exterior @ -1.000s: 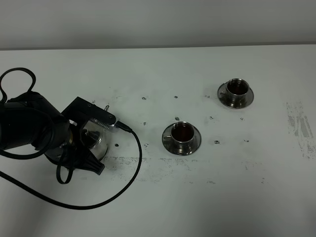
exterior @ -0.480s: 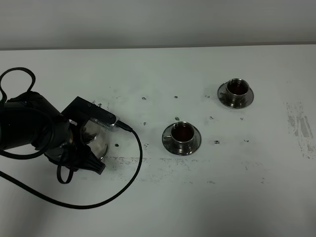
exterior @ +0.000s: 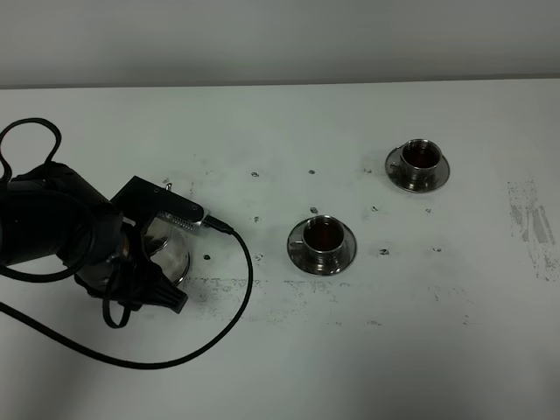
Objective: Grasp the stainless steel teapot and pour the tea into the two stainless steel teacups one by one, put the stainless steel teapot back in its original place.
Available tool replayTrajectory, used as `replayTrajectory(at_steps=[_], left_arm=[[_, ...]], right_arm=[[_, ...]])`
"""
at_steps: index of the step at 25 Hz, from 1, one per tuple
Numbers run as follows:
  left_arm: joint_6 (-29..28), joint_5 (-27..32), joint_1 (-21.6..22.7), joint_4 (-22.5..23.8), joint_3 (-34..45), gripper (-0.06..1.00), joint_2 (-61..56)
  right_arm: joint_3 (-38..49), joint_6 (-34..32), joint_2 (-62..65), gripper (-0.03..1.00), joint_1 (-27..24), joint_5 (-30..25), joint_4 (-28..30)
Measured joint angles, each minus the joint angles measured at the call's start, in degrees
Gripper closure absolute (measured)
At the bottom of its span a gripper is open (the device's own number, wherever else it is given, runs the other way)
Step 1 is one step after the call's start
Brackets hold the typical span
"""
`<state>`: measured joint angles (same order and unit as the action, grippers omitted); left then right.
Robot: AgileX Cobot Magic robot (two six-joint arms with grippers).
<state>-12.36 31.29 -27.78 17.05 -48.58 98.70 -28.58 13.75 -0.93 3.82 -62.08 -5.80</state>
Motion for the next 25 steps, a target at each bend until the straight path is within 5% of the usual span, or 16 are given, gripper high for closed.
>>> replayTrajectory(at_steps=[16,25], left_arm=[[0.05,13.86,0.0,-4.52,0.0,0.61,-13.82],[2.89,16.75,0.41,-1.62,0.95,0.61,-33.68]], right_arm=[[0.0,0.0,0.0,0.54,0.0,0.0,0.0],[0.0,0.0,0.0,0.54,0.0,0.0,0.0]])
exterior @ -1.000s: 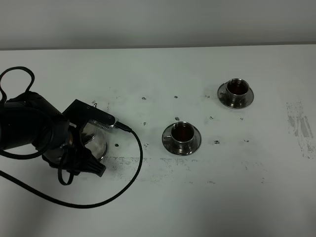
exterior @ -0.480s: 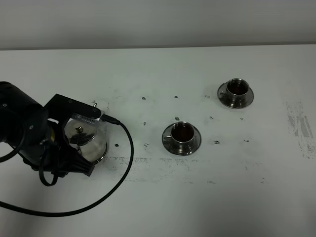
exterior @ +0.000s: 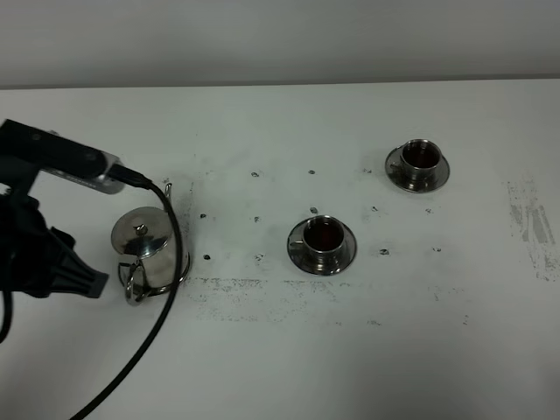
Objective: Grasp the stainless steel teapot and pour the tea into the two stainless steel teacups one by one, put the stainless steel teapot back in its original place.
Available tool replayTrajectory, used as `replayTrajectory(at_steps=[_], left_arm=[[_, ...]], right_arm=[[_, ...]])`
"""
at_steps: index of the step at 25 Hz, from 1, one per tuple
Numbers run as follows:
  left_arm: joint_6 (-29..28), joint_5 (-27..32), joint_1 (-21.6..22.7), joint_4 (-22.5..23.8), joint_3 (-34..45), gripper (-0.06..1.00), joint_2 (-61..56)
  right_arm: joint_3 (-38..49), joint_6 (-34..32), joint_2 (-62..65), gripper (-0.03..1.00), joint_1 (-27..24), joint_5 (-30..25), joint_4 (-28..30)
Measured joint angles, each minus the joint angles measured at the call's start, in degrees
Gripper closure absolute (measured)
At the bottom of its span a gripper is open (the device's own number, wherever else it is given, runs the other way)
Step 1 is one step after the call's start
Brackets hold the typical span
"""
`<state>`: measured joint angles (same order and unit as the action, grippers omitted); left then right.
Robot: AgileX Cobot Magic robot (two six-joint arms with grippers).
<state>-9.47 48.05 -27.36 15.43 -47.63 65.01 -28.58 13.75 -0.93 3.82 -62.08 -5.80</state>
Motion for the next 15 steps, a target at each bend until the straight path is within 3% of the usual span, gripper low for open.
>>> replayTrajectory(at_steps=[5,8,15], left_arm=[[0.62,2.88,5.69,4.56,4.08,0.61,-11.56],[1.71,6.56,12.03,7.75,6.35,0.61,-17.24],[4.55,13.19,22.52,7.52,9.93,0.61,-33.46]], right_arm=[[0.0,0.0,0.0,0.54,0.0,0.0,0.0],[0.0,0.0,0.0,0.54,0.0,0.0,0.0],[0.0,0.0,0.0,0.54,0.0,0.0,0.0]])
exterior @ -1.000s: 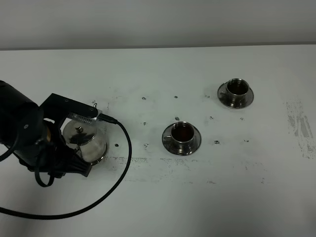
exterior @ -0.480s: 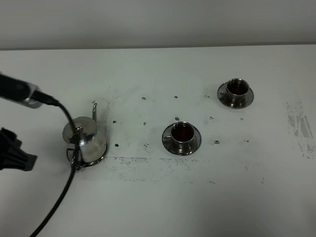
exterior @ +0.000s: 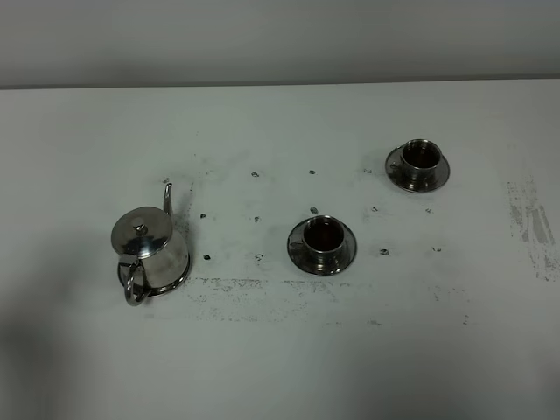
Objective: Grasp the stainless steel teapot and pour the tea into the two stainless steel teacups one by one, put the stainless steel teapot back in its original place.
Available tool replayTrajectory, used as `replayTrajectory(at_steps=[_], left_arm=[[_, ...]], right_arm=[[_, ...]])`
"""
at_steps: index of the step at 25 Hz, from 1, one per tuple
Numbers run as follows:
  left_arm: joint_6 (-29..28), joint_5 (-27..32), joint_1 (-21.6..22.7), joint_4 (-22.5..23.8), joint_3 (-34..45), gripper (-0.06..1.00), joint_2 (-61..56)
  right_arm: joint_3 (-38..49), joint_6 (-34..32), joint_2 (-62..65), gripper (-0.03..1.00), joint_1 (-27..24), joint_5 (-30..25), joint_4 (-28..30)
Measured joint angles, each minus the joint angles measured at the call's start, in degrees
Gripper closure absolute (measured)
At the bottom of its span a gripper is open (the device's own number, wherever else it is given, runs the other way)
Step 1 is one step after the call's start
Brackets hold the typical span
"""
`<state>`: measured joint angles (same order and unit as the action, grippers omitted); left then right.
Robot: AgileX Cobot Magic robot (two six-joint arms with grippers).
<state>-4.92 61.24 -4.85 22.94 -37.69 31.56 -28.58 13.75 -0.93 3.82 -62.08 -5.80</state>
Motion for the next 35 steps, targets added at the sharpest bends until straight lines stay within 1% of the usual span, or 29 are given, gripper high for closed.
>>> replayTrajectory(at_steps=[4,8,11,13,15,17,19,22,23,26,30,33,35], left_arm=[[0.17,4.59,2.63,-2.95,1.29,0.61,-9.16],[0.17,7.29,3.32,-7.3,3.9,0.61,-16.14],[0.58,7.29,3.36,-10.47,6.03,0.61,-20.16],[0.86,7.29,4.06,-10.86,6.23,0.61,-22.14],[1.41,7.29,5.55,-12.01,6.23,0.61,-23.84],[3.7,7.29,7.65,-13.73,6.23,0.61,-25.11],[6.27,6.91,9.56,-16.76,6.23,0.61,-26.81],[8.21,2.94,11.12,-23.26,6.67,0.61,-29.63],[8.64,1.78,11.19,-24.25,7.02,0.61,-30.32],[8.97,-0.55,11.19,-24.82,8.46,0.61,-31.83],[8.97,-1.11,11.05,-24.31,8.52,0.61,-32.01],[8.97,-1.25,9.35,-23.84,8.52,0.61,-32.01],[8.97,-1.25,7.45,-23.69,8.52,0.61,-32.01]], right_arm=[[0.0,0.0,0.0,0.54,0.0,0.0,0.0],[0.0,0.0,0.0,0.54,0.0,0.0,0.0],[0.0,0.0,0.0,0.54,0.0,0.0,0.0],[0.0,0.0,0.0,0.54,0.0,0.0,0.0],[0.0,0.0,0.0,0.54,0.0,0.0,0.0],[0.0,0.0,0.0,0.54,0.0,0.0,0.0],[0.0,0.0,0.0,0.54,0.0,0.0,0.0],[0.0,0.0,0.0,0.54,0.0,0.0,0.0],[0.0,0.0,0.0,0.54,0.0,0.0,0.0],[0.0,0.0,0.0,0.54,0.0,0.0,0.0],[0.0,0.0,0.0,0.54,0.0,0.0,0.0],[0.0,0.0,0.0,0.54,0.0,0.0,0.0],[0.0,0.0,0.0,0.54,0.0,0.0,0.0]])
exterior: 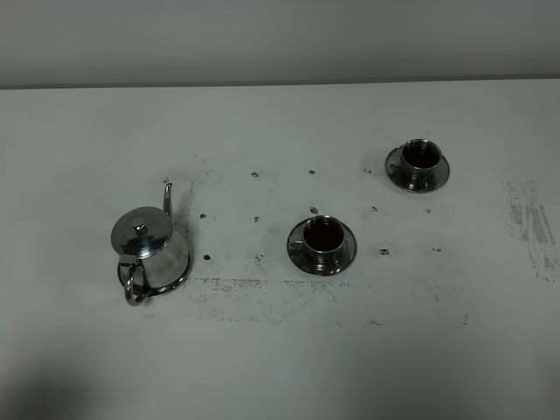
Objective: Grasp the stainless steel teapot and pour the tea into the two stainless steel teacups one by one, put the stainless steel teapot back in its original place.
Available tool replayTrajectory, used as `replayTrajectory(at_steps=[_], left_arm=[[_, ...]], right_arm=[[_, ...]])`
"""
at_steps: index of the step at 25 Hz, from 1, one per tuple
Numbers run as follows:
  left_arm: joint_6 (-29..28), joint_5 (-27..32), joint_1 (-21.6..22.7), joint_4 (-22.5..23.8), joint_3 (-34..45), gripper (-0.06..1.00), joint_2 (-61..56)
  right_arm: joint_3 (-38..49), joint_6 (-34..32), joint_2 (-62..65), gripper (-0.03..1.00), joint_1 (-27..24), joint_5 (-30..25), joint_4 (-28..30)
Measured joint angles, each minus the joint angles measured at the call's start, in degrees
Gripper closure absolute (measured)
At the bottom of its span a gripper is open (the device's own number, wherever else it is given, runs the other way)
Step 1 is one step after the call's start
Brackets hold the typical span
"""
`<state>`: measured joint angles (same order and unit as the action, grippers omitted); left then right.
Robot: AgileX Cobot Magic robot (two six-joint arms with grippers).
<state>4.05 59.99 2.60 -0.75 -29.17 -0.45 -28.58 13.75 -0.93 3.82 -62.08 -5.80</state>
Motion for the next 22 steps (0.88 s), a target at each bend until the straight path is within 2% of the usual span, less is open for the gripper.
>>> replayTrajectory(at_steps=[5,22], left_arm=[[0.0,0.0,-3.05,0.04,0.0,0.61,0.0],[-1.08,-0.11,-3.13,0.18,0.0,0.61,0.0]], right_arm=[[0.0,0.0,0.0,0.54,0.0,0.0,0.0],[0.0,0.0,0.0,0.54,0.0,0.0,0.0]])
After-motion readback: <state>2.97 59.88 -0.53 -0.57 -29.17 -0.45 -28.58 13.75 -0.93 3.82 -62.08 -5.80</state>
